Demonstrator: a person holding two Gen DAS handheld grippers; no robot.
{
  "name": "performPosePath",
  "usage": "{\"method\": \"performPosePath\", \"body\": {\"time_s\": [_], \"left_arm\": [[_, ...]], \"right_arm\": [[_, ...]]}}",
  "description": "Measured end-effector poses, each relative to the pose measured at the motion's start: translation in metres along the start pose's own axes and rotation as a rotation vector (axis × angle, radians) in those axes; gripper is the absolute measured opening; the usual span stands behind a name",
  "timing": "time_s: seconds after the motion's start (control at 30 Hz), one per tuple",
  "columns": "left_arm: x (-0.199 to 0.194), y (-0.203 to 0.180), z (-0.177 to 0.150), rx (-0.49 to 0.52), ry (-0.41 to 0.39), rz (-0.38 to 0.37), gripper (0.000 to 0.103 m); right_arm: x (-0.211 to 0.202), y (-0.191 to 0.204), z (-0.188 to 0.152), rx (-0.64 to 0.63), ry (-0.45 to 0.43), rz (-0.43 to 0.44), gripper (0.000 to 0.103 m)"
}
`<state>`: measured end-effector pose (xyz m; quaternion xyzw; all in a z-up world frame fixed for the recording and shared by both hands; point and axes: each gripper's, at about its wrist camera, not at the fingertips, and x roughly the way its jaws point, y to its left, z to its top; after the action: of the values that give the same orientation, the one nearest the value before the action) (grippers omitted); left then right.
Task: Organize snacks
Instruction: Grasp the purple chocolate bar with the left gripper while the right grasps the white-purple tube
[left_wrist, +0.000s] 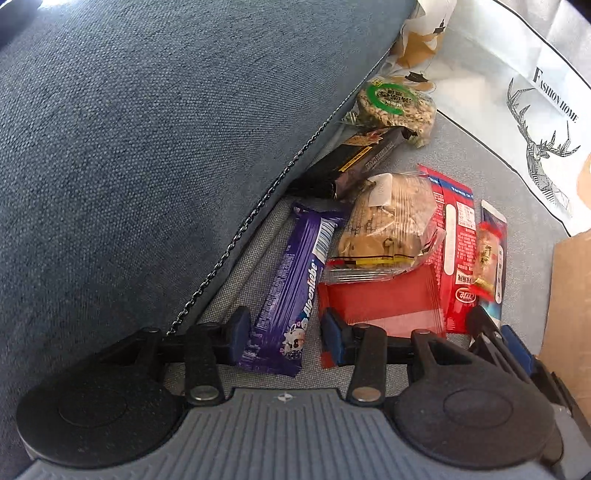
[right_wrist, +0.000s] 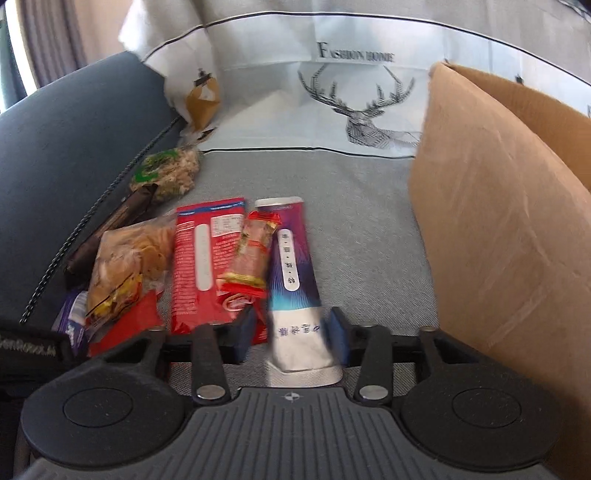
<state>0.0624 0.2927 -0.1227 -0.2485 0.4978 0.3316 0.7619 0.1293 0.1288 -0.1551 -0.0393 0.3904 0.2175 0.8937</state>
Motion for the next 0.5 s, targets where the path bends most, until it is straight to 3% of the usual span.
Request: {"method": "performPosePath", "body": {"time_s": [0.03, 0.17, 0.5], "left_arm": [[-0.001, 0.001, 0.000, -0.003, -0.002, -0.005, 0.032], [-0.007, 0.003, 0.001, 0.005, -0.013, -0.024, 0.019], [-0.017, 0.007, 0.003, 0.032, -0.004, -0.119, 0.017]], "right_arm": [[0.000, 0.001, 0.000, -0.007, -0.002, 0.001, 0.034], [-0.008, -0.002, -0.001, -0.003, -0.003, 0.009, 0.029], [-0.065, 0.001, -0.006, -0.061, 0.033, 0.077, 0.026]]}}
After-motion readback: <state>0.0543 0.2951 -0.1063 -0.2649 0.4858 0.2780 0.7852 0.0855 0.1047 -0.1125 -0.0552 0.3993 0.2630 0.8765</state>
